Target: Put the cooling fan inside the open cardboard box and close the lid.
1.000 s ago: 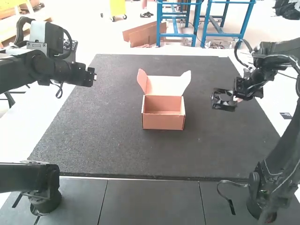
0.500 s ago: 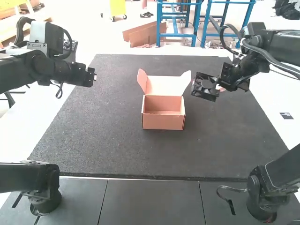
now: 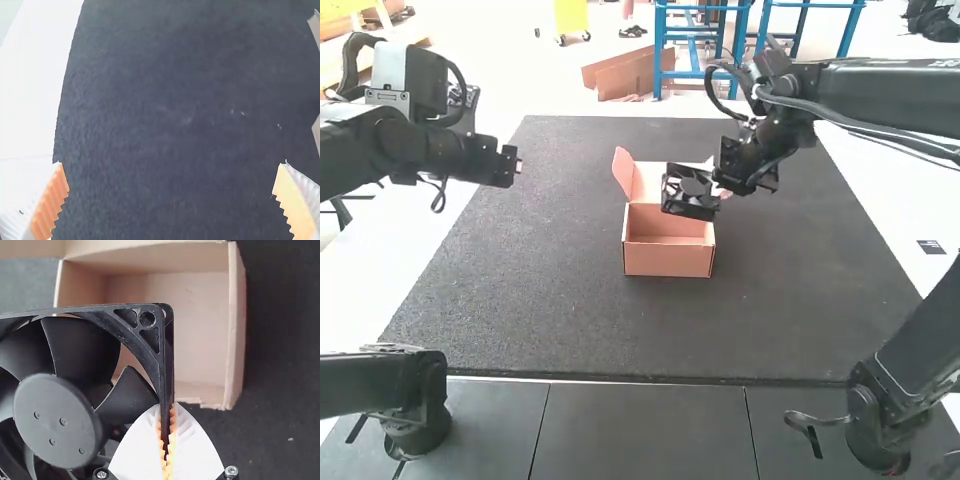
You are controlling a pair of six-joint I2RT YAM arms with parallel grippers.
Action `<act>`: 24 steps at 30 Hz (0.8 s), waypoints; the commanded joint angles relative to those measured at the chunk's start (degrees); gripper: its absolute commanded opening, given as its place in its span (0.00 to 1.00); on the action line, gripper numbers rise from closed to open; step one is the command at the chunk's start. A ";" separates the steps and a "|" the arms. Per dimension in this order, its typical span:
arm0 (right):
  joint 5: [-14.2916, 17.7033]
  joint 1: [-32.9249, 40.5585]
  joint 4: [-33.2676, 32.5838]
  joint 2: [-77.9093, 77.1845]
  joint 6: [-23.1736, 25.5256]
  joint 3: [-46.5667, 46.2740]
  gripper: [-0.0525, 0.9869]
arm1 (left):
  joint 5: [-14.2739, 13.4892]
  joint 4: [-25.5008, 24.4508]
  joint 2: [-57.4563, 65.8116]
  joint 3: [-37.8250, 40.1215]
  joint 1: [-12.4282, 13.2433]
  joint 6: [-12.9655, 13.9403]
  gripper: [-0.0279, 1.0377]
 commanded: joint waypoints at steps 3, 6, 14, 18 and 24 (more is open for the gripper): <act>1.08 2.83 0.26 4.85 0.87 6.00 0.04 | -0.22 -0.54 -1.84 1.04 -0.31 -0.41 0.94; 1.25 4.15 0.35 8.19 0.43 7.67 0.04 | -0.13 -1.07 -1.93 1.04 -0.13 -0.41 0.94; 3.01 4.41 1.66 15.84 -1.33 11.01 0.04 | 0.31 -1.77 -1.93 1.13 -0.40 -0.33 0.94; 3.63 4.15 3.95 18.39 -1.59 11.36 0.04 | 0.31 -2.47 -1.93 1.13 -0.40 -0.33 0.94; 5.82 4.15 6.06 20.67 -1.85 11.01 0.04 | 0.39 -2.83 -2.10 1.22 -0.40 -0.33 0.94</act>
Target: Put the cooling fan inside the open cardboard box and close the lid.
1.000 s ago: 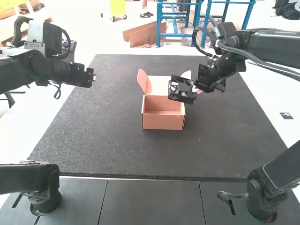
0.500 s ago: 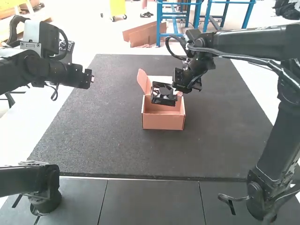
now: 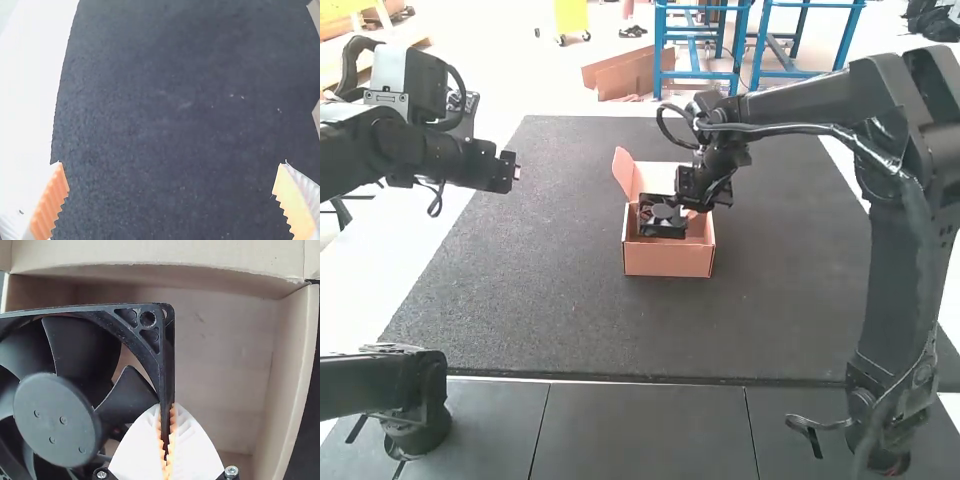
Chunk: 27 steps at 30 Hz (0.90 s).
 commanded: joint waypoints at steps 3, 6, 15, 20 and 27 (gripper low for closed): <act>2.92 -0.09 1.19 0.83 -2.23 1.63 0.04 | 0.35 0.30 -1.36 1.28 -0.38 -0.33 0.94; 2.75 -0.18 2.33 1.45 -2.32 2.16 0.20 | 0.53 1.00 -1.01 1.37 -0.38 -0.33 0.94; -0.86 -0.27 1.80 0.92 -2.23 7.61 0.56 | 1.23 4.17 5.23 3.92 -2.22 -0.15 0.94; -3.23 -2.46 -0.13 -2.42 -2.50 12.09 0.82 | 1.23 6.72 10.59 7.00 -4.16 -0.24 0.94; 1.60 -7.30 0.57 -8.92 -9.53 8.31 0.91 | 1.23 11.02 18.50 11.04 -5.39 -0.33 0.93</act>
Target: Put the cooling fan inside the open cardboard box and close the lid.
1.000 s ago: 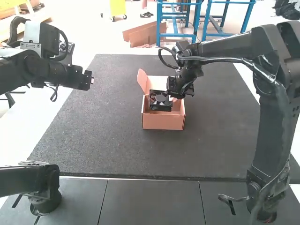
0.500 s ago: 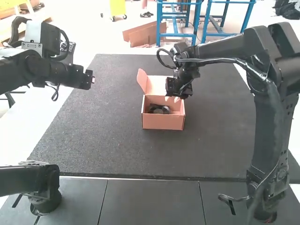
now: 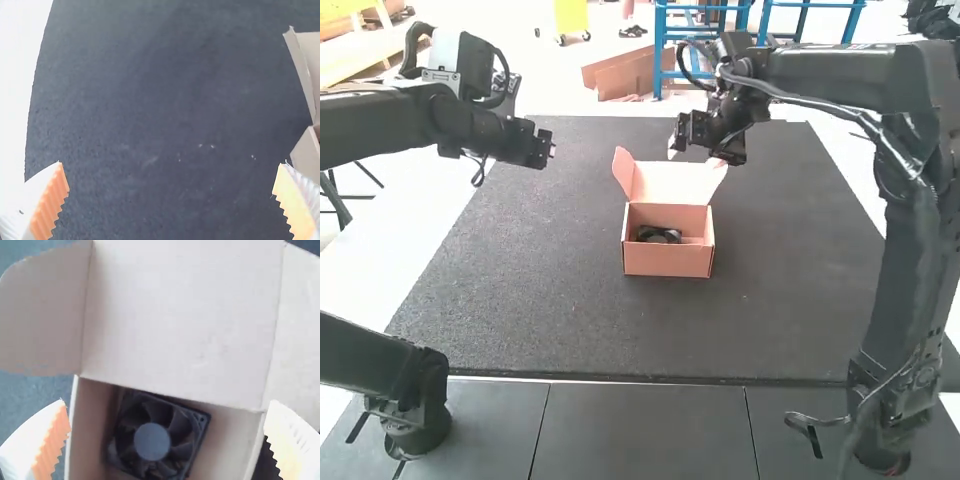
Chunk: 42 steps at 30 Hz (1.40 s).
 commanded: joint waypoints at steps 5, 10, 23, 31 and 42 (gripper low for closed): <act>1.89 -6.16 4.86 -10.09 -9.00 -8.71 0.91 | 0.75 3.56 7.71 5.72 -0.53 -0.41 0.93; 1.80 -8.18 13.74 -13.78 -10.50 -15.56 0.91 | 0.75 5.58 12.90 8.62 -0.53 -0.59 0.94; -1.89 -11.96 21.38 -6.66 -12.52 -12.05 0.91 | 0.75 8.48 26.43 16.97 -0.53 -1.56 0.94; -6.81 -11.96 18.22 -1.92 -11.29 -6.95 0.91 | 1.80 8.66 33.82 23.39 -1.06 -2.00 0.94; -11.38 -11.52 10.22 3.18 -10.94 -0.71 0.91 | 11.03 4.00 39.97 30.68 -1.68 -9.29 0.94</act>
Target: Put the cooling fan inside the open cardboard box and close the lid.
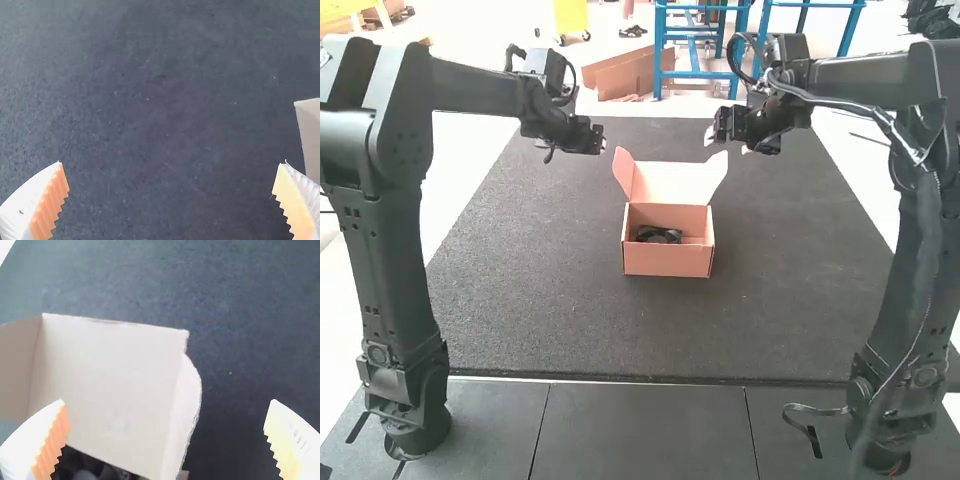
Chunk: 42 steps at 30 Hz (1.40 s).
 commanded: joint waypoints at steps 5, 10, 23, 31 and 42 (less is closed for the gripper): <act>-3.30 -0.68 -3.08 2.47 0.71 5.40 0.91 | 4.13 -0.72 1.18 2.53 -1.59 -3.04 0.94; -4.44 -0.77 -4.31 2.82 0.71 6.19 0.91 | 5.27 -1.07 1.26 2.53 -2.82 -4.01 0.94; -5.76 -0.77 -5.80 2.82 -0.26 5.93 0.54 | 7.99 -2.39 1.18 2.89 -4.23 -5.50 0.94; -6.11 -0.51 -5.98 2.64 -1.13 5.75 0.27 | 7.99 -3.27 0.83 2.97 -4.23 -5.50 0.94; -2.77 0.64 -6.86 2.47 -7.20 4.61 0.18 | 8.08 -3.62 0.65 2.97 -4.23 -5.68 0.94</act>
